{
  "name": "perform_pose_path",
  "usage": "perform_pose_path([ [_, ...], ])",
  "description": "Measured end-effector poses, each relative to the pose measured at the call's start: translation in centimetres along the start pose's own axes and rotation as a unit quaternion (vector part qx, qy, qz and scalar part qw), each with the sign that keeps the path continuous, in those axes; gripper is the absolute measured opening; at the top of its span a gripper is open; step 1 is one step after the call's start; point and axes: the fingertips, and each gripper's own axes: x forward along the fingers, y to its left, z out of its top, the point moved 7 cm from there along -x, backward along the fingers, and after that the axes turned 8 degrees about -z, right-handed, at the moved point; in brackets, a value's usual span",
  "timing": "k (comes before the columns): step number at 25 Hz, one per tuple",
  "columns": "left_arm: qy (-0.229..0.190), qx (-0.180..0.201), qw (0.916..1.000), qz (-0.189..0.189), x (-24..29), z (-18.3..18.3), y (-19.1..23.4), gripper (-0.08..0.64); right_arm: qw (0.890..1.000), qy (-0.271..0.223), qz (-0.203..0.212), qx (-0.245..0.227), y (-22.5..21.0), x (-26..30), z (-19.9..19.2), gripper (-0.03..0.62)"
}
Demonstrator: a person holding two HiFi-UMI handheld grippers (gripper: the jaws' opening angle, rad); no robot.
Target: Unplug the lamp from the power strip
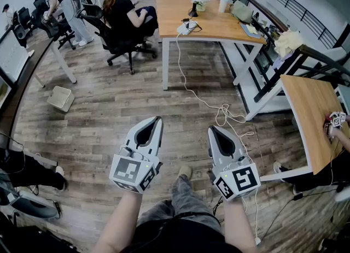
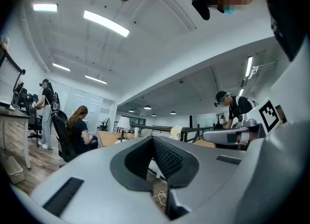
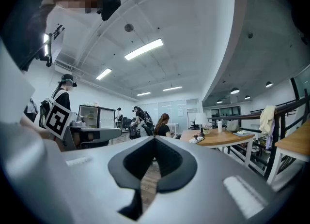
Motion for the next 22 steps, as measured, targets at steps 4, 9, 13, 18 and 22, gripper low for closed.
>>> perform_pose_path([
  [4, 0.001, -0.002, 0.9999, 0.012, 3.4, -0.6, 2.4, -0.005, 1.0, 0.005, 0.01, -0.005, -2.3, 3.8, -0.5, 0.006],
  [9, 0.006, -0.011, 0.9996, 0.025, 7.9, -0.7, 4.8, -0.005, 1.0, 0.017, 0.008, 0.005, -6.0, 7.9, -0.8, 0.006],
  [13, 0.004, -0.013, 0.9993, 0.034, 11.9, -1.0, 6.5, -0.005, 1.0, 0.02, 0.013, 0.008, -9.2, 11.1, -1.0, 0.006],
  [18, 0.003, -0.005, 0.9994, 0.034, 17.3, -1.0, 7.9, -0.005, 0.999, 0.018, 0.023, 0.014, -13.3, 15.1, -1.1, 0.007],
  [22, -0.002, -0.007, 0.9992, 0.04, 20.7, -1.4, 8.9, -0.005, 0.999, 0.014, 0.028, 0.016, -15.8, 17.7, -1.2, 0.008],
])
